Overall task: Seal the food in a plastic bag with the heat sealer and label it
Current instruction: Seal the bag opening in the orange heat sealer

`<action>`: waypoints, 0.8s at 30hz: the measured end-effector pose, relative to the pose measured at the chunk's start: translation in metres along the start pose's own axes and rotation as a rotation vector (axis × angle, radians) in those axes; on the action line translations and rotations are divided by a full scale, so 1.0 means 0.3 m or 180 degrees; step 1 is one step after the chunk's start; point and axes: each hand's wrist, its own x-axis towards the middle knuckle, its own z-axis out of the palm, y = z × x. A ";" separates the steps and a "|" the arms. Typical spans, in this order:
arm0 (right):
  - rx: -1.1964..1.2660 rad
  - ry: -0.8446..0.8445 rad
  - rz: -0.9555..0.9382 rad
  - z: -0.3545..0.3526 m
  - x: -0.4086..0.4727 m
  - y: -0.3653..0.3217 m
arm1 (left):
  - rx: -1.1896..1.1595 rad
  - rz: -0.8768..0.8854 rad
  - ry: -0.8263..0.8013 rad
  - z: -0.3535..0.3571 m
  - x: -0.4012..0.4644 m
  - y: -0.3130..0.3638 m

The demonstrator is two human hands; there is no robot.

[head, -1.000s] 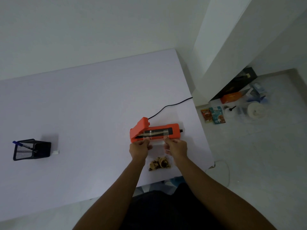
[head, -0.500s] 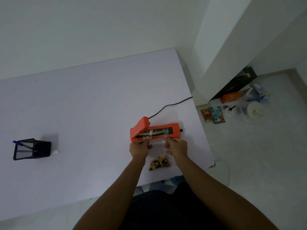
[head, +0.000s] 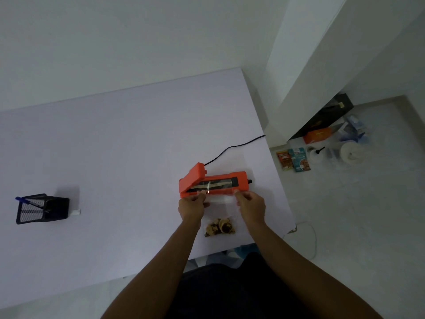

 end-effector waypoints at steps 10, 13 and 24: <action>0.0313 0.0213 -0.0981 0.007 -0.072 -0.181 | -0.0120 -0.0057 0.0040 0.004 -0.010 0.007; 0.0503 -0.0080 -0.1314 0.019 -0.113 -0.266 | -0.0138 -0.0071 0.0051 0.007 -0.008 0.007; 0.0167 -0.0709 -0.2112 0.059 -0.231 -0.410 | -0.0013 -0.0115 0.0156 0.007 -0.014 0.015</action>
